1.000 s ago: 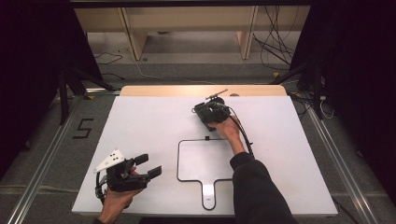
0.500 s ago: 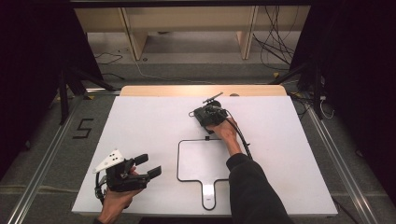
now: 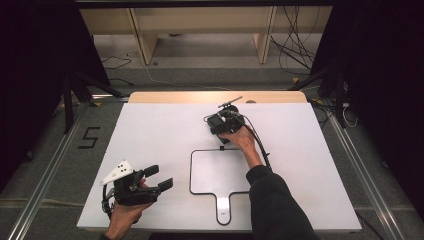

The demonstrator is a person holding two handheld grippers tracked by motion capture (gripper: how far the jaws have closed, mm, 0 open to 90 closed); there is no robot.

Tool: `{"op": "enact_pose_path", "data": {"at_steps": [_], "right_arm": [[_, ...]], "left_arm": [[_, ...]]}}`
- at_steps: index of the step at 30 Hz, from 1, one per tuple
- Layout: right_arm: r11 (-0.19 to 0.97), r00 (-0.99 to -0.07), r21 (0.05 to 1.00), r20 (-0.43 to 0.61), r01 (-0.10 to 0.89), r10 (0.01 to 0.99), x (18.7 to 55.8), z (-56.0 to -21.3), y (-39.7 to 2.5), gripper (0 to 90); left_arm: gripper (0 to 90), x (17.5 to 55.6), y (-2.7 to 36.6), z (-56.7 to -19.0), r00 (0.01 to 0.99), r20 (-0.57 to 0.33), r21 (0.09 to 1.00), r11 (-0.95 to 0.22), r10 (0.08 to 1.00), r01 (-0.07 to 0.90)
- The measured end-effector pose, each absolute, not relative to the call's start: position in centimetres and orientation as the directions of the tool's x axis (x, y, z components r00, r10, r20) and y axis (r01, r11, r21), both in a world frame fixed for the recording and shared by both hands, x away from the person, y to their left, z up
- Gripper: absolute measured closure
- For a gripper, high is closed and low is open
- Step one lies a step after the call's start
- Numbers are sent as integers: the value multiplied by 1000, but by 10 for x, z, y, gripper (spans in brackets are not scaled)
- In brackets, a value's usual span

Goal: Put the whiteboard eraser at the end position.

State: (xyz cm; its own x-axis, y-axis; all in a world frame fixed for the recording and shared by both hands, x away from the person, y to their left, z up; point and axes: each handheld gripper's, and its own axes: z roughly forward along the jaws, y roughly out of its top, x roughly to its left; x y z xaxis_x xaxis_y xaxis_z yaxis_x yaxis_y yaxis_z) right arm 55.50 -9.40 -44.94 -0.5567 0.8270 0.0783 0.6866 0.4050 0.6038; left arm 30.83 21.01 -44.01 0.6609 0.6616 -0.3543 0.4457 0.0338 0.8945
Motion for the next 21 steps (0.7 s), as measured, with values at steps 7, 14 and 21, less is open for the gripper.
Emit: {"op": "enact_pose_path", "data": {"at_steps": [7,14,21], "right_arm": [[373,-572,652,114,660,813,544,-434,-103,136],[367,-624,717,120,592,772,516,-415,-117,135],[336,-664,775,139,534,734,477,-401,-139,132]], "left_arm": [[167,308,211,-441,659,-354,894,34,664,446],[166,308,211,-441,656,-350,893,27,669,449],[163,308,210,-442,655,-344,891,15,672,453]]}}
